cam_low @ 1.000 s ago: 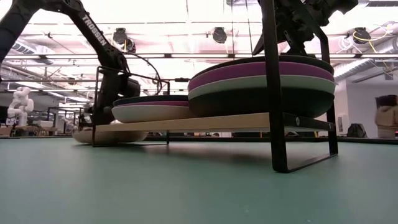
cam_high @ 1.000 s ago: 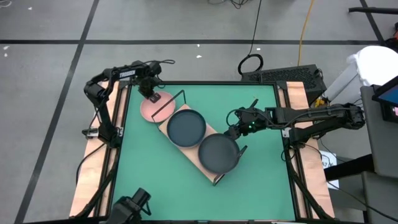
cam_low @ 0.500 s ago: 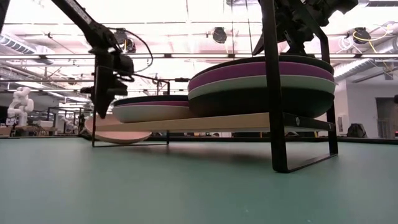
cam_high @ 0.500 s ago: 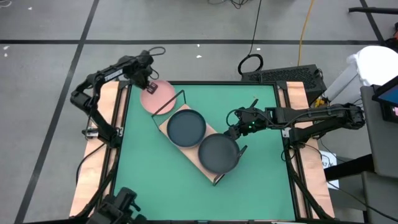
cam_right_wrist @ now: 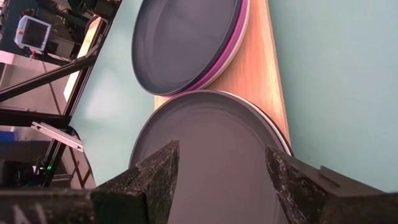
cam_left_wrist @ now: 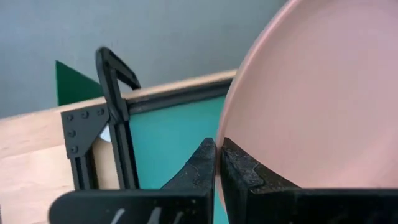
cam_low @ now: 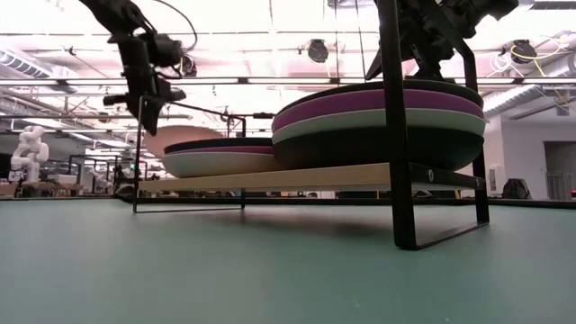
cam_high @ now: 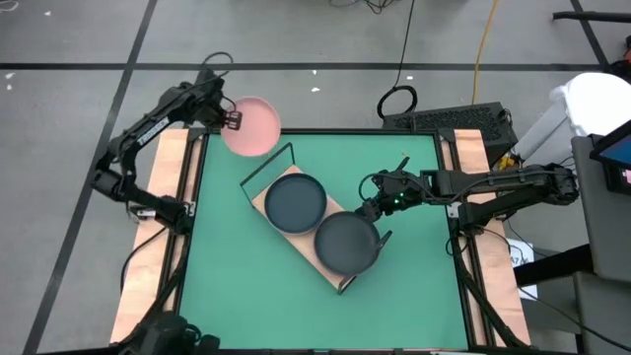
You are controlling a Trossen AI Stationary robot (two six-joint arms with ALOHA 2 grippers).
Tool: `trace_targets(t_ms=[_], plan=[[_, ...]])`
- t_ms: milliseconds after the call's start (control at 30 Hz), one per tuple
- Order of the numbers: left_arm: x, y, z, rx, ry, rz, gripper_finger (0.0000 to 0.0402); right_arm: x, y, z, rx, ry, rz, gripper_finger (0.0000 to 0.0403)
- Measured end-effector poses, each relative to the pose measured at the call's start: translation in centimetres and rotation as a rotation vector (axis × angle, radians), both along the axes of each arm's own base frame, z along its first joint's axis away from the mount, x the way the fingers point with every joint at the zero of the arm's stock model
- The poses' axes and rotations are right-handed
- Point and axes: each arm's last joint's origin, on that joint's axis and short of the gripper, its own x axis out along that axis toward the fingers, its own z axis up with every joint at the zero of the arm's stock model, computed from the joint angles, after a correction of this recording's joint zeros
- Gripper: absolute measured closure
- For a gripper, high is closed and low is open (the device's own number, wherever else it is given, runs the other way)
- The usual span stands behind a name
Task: Place and stack plates onto a shelf
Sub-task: Stack the light pink plate on the dark blue plate on the shelf
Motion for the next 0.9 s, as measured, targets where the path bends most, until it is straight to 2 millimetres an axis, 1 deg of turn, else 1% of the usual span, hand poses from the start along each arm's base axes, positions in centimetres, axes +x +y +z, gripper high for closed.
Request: trace_targets(t_ms=[133, 233, 467, 567, 667, 900], plan=[[-0.5, -0.9, 1.8, 0.077, -0.085, 0.077, 0.0391, 0.0, 0.3, 0.0, -0.013, -0.003, 0.023, 0.0189], [-0.8, -1.5, 3.3, 0.151, -0.182, 0.136, 0.0391, 0.0, 0.5, 0.0, -0.013, -0.004, 0.034, 0.0198], [-1.2, -3.5, 6.5, 0.266, -0.398, 0.175, 0.0392, 0.0, 0.7, 0.0, -0.031, -0.005, 0.056, 0.0212], [-1.5, -4.6, 7.6, 0.296, -0.475, 0.154, 0.0392, 0.1, 0.7, 0.1, -0.089, -0.014, 0.105, 0.0216], [-1.6, -5.9, 8.4, 0.283, -0.543, 0.112, 0.0392, 0.3, 0.7, 0.3, -0.172, -0.049, 0.179, 0.0225], [-1.2, -9.3, 10.0, 0.258, -0.688, 0.044, 0.0392, 0.8, 0.7, 1.0, -0.34, -0.14, 0.299, 0.0271]])
